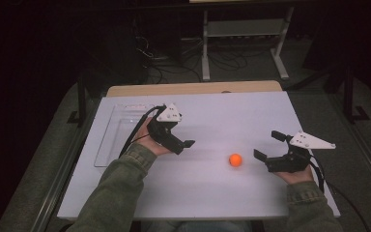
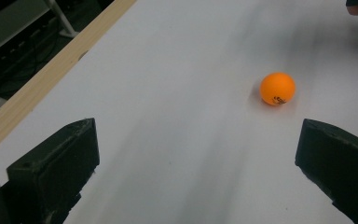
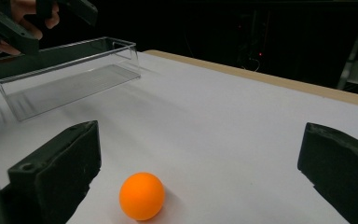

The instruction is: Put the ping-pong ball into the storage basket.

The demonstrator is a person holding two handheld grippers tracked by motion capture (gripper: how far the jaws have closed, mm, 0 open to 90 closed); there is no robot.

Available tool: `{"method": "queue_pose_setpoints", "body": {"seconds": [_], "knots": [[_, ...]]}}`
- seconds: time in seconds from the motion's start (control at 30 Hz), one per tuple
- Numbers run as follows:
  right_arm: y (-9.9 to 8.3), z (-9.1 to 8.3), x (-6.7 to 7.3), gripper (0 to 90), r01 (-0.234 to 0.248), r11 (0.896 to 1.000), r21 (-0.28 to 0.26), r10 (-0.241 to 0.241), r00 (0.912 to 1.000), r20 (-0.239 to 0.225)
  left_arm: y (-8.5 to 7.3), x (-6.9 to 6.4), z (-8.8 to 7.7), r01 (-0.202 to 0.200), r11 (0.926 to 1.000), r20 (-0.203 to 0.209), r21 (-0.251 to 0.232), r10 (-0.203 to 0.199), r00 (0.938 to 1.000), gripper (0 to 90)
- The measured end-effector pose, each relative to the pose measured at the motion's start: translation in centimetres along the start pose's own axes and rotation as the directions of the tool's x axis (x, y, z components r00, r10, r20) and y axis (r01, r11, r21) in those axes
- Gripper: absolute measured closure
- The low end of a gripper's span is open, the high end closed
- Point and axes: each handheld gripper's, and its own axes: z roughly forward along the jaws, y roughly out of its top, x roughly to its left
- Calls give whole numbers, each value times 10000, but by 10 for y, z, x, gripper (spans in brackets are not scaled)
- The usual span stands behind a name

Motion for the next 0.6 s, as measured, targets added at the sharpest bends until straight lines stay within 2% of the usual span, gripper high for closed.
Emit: {"method": "queue_pose_setpoints", "body": {"seconds": [0.6], "knots": [[-1,-4,0,0,22,10000,17,-22,10000,44,12,-7,33,-324,9992,523,252,310,9982,0]]}}
